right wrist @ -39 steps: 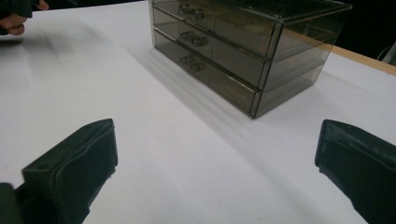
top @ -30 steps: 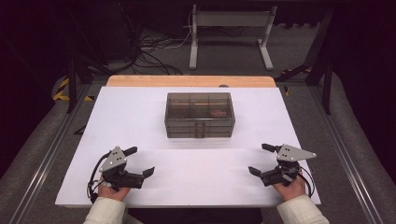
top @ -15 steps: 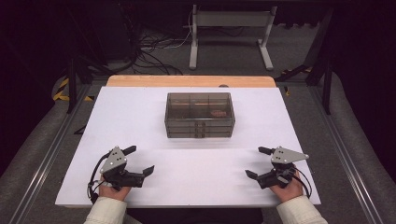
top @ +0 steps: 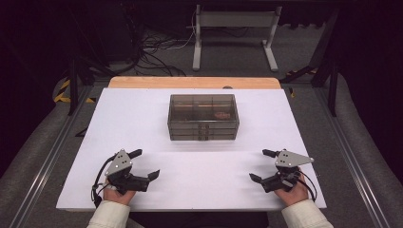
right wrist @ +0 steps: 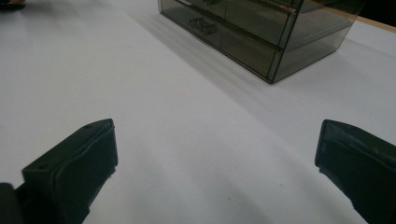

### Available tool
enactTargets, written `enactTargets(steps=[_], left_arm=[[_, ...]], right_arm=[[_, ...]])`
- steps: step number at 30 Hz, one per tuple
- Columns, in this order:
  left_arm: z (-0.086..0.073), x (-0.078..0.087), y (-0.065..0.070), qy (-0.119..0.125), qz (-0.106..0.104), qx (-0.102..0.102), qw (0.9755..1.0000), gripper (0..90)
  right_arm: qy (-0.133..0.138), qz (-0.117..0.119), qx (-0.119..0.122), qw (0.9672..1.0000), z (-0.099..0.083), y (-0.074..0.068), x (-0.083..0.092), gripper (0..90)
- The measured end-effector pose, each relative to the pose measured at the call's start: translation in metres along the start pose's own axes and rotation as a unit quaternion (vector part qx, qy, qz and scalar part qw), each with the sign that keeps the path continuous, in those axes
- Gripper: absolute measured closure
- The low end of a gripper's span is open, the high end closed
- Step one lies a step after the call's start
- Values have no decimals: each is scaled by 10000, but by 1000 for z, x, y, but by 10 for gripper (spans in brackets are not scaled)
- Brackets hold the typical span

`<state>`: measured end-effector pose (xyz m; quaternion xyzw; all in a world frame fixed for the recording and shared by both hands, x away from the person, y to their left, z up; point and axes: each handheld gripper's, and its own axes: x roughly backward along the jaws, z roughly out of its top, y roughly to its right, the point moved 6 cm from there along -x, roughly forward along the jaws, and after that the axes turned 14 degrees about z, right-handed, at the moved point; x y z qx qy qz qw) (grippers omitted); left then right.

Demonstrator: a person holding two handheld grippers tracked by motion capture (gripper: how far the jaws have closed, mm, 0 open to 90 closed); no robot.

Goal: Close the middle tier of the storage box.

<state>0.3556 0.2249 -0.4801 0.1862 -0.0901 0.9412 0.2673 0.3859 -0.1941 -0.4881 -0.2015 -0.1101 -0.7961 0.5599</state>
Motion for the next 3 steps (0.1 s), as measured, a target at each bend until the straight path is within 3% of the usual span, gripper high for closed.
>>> enactTargets(steps=[3], left_arm=[[0,0,0,4,-11,29,10000,11]], right_arm=[[3,-4,4,10000,0,0,0,0]])
